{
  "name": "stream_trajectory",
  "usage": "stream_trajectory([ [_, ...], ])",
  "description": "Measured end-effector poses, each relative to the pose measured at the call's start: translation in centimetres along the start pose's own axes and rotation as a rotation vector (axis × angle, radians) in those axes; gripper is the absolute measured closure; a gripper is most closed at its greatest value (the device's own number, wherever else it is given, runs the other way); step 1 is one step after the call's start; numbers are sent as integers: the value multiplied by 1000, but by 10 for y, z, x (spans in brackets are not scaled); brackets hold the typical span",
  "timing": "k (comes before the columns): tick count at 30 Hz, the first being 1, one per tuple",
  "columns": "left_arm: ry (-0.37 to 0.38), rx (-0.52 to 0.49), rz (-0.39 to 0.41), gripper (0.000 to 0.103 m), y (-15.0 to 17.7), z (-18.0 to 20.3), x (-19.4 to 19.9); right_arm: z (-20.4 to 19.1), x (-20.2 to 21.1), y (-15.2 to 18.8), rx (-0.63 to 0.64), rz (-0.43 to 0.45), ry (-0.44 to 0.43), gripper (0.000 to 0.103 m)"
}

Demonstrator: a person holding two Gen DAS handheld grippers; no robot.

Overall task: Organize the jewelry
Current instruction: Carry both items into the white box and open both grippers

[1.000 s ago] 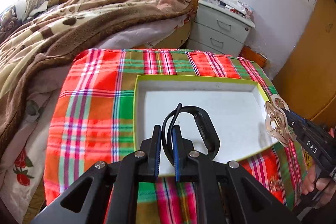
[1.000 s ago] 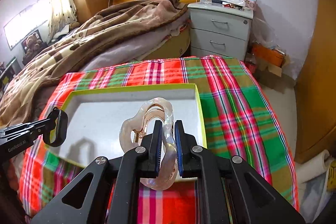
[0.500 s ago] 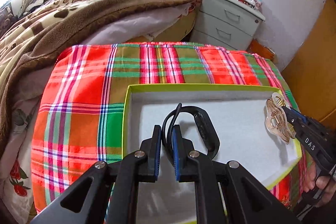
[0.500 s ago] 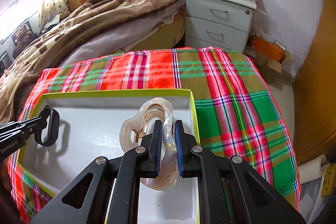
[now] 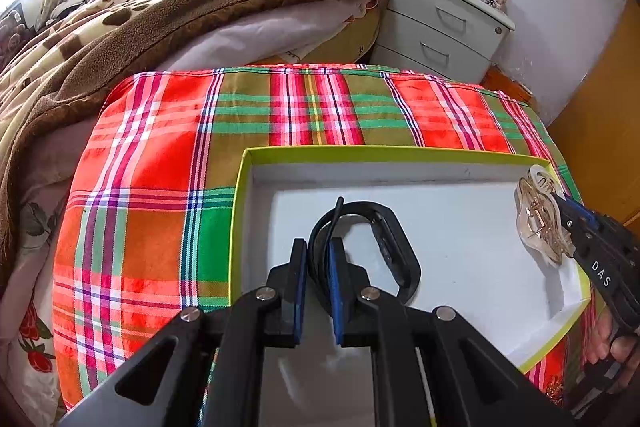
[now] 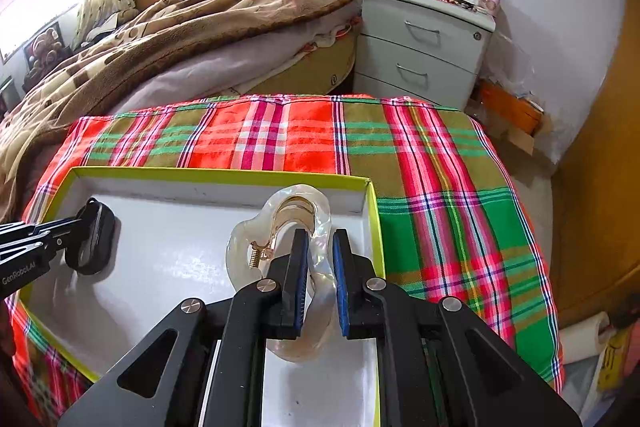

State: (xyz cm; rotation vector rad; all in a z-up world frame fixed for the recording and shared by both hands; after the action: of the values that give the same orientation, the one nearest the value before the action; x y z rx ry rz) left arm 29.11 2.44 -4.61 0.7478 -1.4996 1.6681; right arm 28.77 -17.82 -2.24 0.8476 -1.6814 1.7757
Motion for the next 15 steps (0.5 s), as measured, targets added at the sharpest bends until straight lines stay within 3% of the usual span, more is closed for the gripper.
stream_trajectory([
  [7,1,10,-5,90,0,-1,0,0,2,-2,3,7,0,90],
  [11,1,12,-7,81,0,-1,1,1,2,-3,5,10,-3,90],
  [15,7,11,-9,79,0,0,2,3,4,-3,-5,16,-5,89],
])
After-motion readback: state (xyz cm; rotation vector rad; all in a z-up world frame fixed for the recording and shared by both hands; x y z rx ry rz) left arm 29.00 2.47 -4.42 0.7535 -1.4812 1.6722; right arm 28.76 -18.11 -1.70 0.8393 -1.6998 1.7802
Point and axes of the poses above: each gripper's, at about its wrist camera, not at the fingertips, and x roughly against the way its jaws point, z to its right, y to its underside, the point moved 3 cm from there along -x, roughly the way its jaws point, and after that the axes turned 3 degrees about z, right-handed, at the moved point
